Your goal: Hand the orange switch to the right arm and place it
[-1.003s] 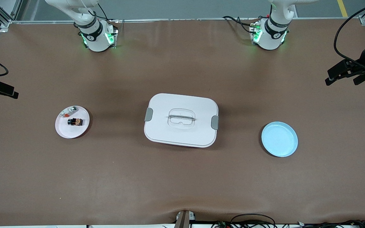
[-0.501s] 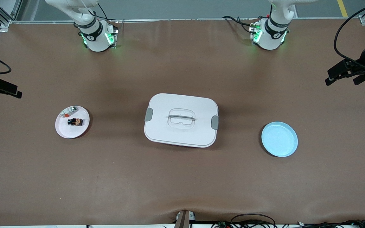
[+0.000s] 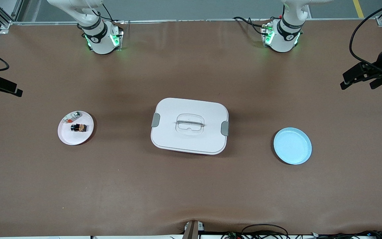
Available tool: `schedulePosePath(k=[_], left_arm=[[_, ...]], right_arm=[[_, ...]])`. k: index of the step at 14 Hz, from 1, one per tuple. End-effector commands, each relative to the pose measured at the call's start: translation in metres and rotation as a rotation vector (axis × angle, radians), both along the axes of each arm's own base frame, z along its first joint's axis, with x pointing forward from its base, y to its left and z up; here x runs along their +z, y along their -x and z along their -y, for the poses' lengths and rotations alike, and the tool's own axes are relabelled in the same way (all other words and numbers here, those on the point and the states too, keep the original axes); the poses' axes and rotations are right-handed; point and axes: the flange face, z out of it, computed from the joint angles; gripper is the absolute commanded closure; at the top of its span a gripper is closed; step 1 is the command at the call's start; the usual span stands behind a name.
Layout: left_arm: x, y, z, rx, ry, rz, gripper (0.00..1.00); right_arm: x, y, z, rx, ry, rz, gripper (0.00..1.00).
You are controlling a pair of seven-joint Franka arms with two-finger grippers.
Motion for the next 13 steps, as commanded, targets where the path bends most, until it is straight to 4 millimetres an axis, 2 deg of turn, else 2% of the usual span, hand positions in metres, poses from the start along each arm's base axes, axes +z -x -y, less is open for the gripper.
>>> schedulePosePath(k=[1,8,13], left_arm=[[0.005,0.002,-0.001,-0.003,-0.02,-0.003,0.0],[0.005,0.002,-0.001,-0.001,-0.02,-0.003,0.0],[0.005,0.002,-0.001,-0.001,-0.02,-0.003,0.0]], right_arm=[[-0.001,0.024,-0.004,-0.022,-0.011,-0.005,0.0],[-0.002,0.052,-0.004,-0.027,-0.005,0.039,0.0],[-0.002,0.057,-0.008,-0.031,-0.006,-0.003,0.0]])
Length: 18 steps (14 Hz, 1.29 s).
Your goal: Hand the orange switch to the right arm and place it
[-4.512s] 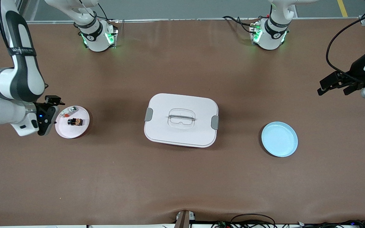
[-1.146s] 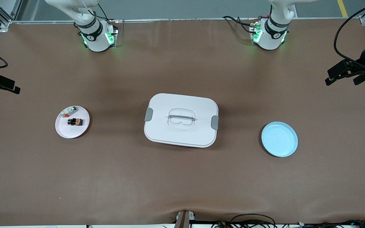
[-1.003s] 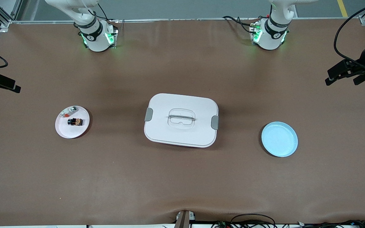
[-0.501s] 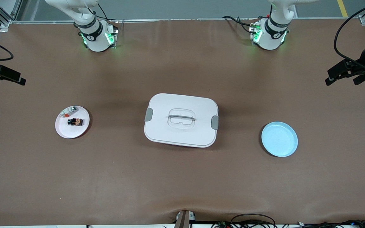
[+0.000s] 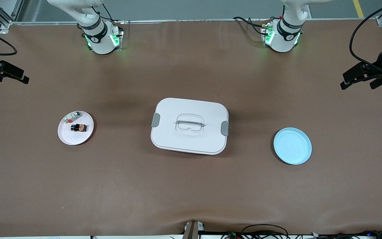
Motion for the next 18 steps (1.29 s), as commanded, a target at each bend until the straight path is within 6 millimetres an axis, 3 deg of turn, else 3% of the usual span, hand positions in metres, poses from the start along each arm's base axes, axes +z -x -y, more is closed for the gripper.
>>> schedulePosePath(k=[1,8,11,18], left_arm=[[0.005,0.002,-0.001,-0.001,-0.02,-0.003,0.0],[0.005,0.002,-0.001,-0.001,-0.02,-0.004,0.0],[0.005,0.002,-0.001,-0.001,-0.02,-0.004,0.0],[0.004,0.001,-0.001,-0.001,-0.02,-0.006,0.0]], right_arm=[[0.002,0.011,-0.005,-0.024,-0.001,-0.029,0.0],[0.002,0.013,-0.007,-0.001,0.012,-0.035,0.0],[0.013,0.012,-0.034,0.066,0.113,0.013,0.0],[0.014,0.01,-0.022,0.04,0.097,0.043,0.0]])
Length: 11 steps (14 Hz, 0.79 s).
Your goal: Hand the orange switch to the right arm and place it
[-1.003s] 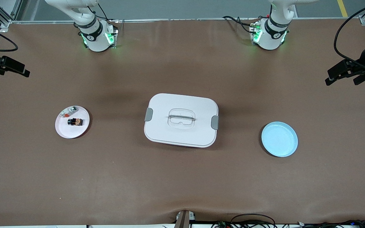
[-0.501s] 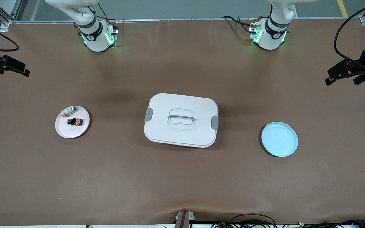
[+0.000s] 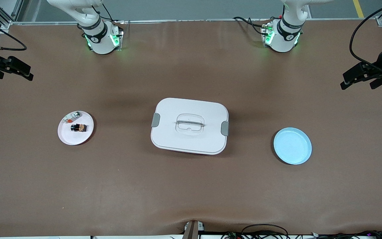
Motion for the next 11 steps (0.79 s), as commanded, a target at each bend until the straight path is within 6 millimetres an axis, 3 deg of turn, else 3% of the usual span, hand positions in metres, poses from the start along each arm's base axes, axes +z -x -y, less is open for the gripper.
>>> schedulePosePath(k=[1,5,11], left_arm=[[0.005,0.002,-0.001,-0.002,-0.02,-0.004,0.0],[0.005,0.002,-0.001,-0.002,-0.02,-0.004,0.0],[0.005,0.002,-0.001,-0.002,-0.02,-0.003,0.0]], right_arm=[[0.001,0.006,0.011,-0.026,-0.002,0.016,0.0],[0.001,0.007,0.023,-0.059,-0.061,0.016,0.0],[0.001,0.007,0.022,-0.059,-0.064,0.018,0.0]])
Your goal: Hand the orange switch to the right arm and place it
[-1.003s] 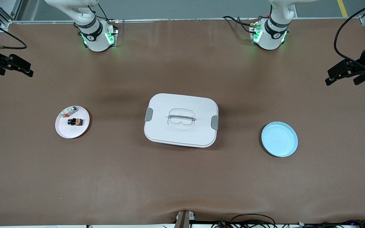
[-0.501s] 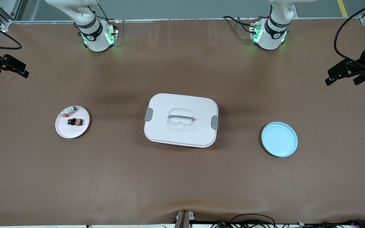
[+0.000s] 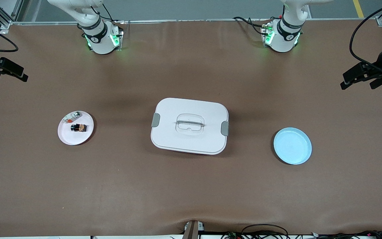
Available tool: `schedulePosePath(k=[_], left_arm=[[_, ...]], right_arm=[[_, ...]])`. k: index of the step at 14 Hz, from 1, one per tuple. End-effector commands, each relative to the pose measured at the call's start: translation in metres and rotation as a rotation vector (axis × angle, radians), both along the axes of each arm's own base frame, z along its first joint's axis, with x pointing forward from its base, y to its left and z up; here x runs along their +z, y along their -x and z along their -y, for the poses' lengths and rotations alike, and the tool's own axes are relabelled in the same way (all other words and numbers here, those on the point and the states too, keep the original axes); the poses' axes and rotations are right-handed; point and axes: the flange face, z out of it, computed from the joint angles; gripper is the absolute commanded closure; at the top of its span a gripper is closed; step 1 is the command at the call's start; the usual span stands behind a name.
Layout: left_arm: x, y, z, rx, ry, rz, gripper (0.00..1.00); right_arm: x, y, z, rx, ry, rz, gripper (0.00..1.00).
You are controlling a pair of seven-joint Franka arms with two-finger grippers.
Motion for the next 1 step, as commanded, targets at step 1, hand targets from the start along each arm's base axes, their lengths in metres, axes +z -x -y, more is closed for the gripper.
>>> schedulePosePath(k=[1], left_arm=[[0.0047,0.0018,0.0002,-0.003,-0.02,-0.004,0.0]], right_arm=[[0.0032,0.0067,0.0008,-0.009,-0.013,0.015,0.0]])
